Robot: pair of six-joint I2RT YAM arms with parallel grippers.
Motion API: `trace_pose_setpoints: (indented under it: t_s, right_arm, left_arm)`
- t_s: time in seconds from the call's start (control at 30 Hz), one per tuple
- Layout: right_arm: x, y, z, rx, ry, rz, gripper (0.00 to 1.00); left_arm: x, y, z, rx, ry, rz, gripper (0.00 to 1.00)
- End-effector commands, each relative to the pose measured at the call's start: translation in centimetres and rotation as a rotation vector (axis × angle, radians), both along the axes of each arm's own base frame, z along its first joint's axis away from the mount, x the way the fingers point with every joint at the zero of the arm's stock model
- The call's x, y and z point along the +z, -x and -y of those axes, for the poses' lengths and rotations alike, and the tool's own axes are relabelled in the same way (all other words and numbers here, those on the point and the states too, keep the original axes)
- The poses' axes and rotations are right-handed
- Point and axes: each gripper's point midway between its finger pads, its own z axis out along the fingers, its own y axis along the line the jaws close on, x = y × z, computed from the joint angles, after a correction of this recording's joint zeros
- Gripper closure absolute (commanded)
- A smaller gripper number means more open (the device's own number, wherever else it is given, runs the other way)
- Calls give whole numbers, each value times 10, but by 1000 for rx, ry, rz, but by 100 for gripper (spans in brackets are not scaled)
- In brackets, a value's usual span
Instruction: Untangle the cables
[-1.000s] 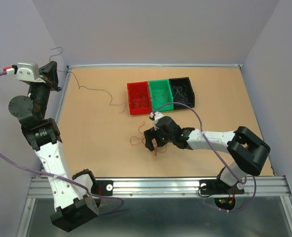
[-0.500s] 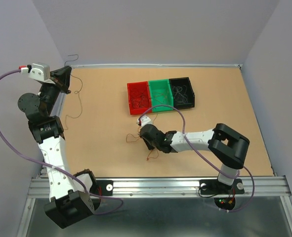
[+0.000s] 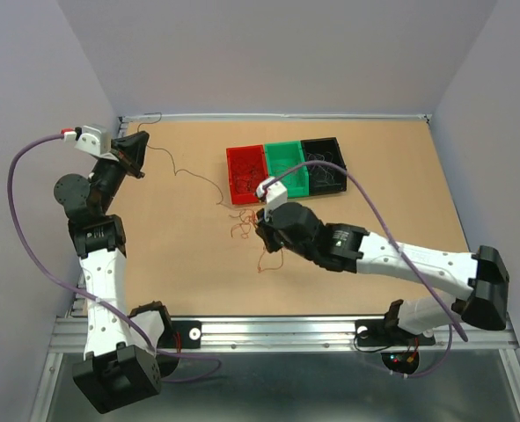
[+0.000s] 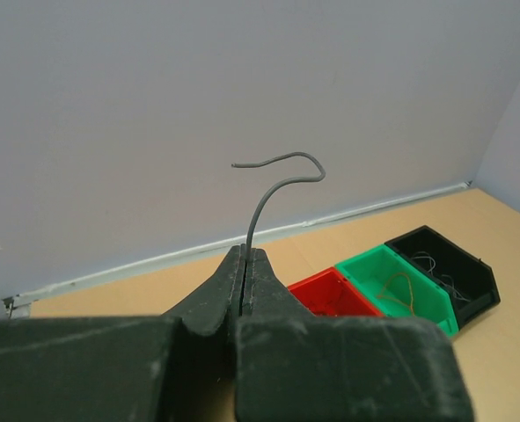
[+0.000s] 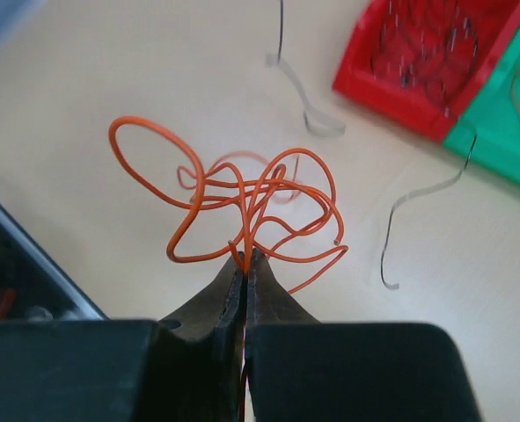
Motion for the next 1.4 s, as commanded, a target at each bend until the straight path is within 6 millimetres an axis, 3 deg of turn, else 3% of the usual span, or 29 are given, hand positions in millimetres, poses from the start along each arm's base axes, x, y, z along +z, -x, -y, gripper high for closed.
trace_pose_setpoints:
  t_s: [0.0, 0.03, 0.07, 0.1, 0.13, 0.23, 0.33, 0.37, 0.4, 0.47, 0.5, 0.63, 0.83, 1.07, 1.13, 1.27, 1.37]
  right_arm:
    - [93, -19, -6, -7, -159, 87, 99]
    - [112, -38, 2, -42, -194, 98, 100]
    - [119, -44, 1, -24, -222, 82, 99]
    - [123, -68, 16, -85, -239, 77, 99]
    - [133, -81, 20, -102, -261, 76, 99]
    - [138, -128, 47, -188, -285, 65, 100]
    - [132, -171, 61, -249, -294, 39, 100]
    - [140, -179, 60, -238, -314, 39, 100]
    - [120, -195, 58, -251, -289, 7, 100]
    - [114, -217, 66, -281, -284, -2, 99]
    - [101, -237, 68, -305, -268, -17, 99]
    - [77, -273, 67, -335, -231, -42, 100]
    - [69, -282, 64, -332, -215, -39, 99]
    - [116, -267, 79, -335, -240, 49, 100]
    - [128, -258, 84, -338, -255, 64, 100]
    - [125, -247, 86, -332, -260, 43, 99]
    - [110, -245, 87, -329, -238, 18, 99]
  left_arm:
    - [20, 9, 8, -15, -27, 93, 100]
    - [19, 9, 8, -14, -29, 93, 100]
    - [20, 11, 9, -13, -32, 100, 100]
    - [19, 11, 9, -12, -31, 99, 100]
    - [22, 14, 10, -11, -36, 109, 100]
    - [21, 17, 9, -2, -38, 116, 100]
    - [24, 26, 12, -2, -40, 135, 100]
    - [24, 27, 11, 10, -35, 139, 100]
    - [25, 30, 11, 14, -33, 145, 100]
    - [26, 36, 10, 34, -33, 164, 100]
    - [25, 37, 9, 42, -32, 166, 100]
    - [29, 47, 9, 60, -37, 197, 100]
    - [28, 50, 11, 49, -38, 197, 99]
    - [16, 43, 12, 31, -20, 168, 99]
    - [5, 41, 12, 23, 1, 151, 99]
    - [3, 38, 7, 47, 22, 170, 99]
    - [3, 37, 7, 44, 25, 167, 99]
